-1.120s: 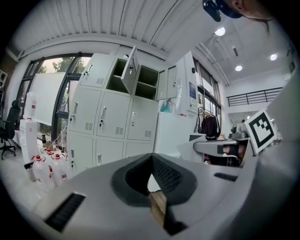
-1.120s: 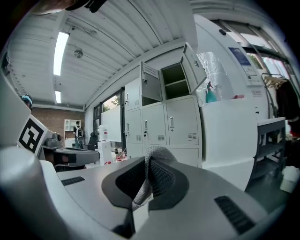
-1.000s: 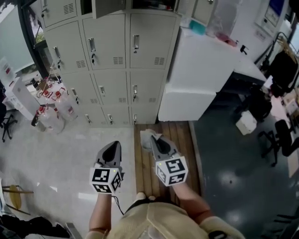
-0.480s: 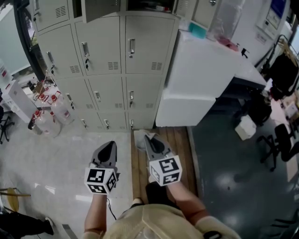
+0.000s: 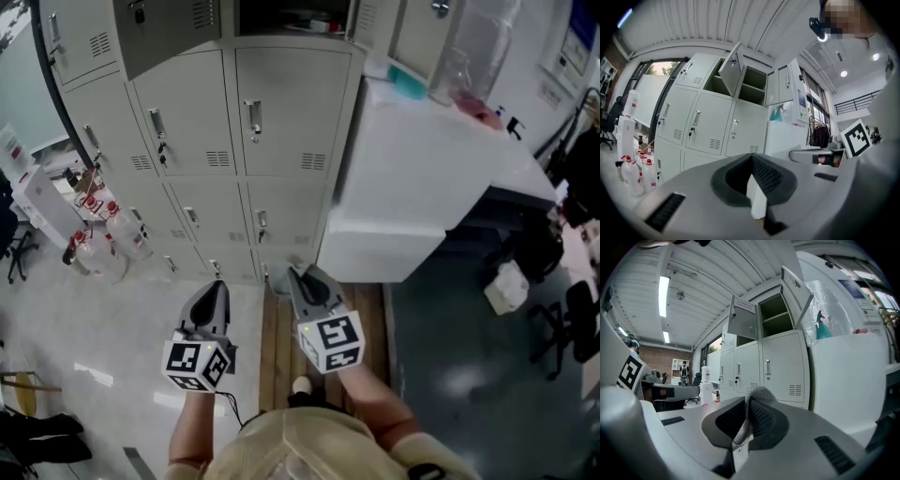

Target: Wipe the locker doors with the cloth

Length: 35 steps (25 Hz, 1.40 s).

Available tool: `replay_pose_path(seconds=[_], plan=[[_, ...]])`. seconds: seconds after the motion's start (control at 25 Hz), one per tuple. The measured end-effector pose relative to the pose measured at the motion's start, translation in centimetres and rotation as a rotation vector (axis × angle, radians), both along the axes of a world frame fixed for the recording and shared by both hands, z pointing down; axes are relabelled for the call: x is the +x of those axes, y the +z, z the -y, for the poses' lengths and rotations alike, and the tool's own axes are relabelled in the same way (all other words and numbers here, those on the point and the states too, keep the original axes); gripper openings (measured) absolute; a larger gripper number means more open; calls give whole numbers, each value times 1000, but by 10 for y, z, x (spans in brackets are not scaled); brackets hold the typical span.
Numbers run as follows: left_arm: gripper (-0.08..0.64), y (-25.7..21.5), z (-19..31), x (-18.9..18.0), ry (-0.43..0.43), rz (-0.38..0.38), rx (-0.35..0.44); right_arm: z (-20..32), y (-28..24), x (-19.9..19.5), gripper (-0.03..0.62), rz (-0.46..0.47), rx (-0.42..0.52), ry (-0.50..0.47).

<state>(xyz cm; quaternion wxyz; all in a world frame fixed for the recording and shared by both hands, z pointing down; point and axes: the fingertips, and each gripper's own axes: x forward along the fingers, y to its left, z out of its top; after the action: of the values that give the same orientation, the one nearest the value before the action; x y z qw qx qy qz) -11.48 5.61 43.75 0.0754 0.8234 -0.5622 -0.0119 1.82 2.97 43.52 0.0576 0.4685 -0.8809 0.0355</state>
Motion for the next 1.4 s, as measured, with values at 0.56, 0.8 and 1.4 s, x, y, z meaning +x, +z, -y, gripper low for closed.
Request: replay_pose_path(seconds=[0.56,0.8,1.4], plan=[[2,-46,101,7,-87,127,142,112,-59,-3,5,25,179,-61],[2,-68,157,-22,-92,128,209,165,-94,-31,5,27,267,-62],[2,-114,267,-87,-95,76,340,282,-178,-102,5,72,522,1]])
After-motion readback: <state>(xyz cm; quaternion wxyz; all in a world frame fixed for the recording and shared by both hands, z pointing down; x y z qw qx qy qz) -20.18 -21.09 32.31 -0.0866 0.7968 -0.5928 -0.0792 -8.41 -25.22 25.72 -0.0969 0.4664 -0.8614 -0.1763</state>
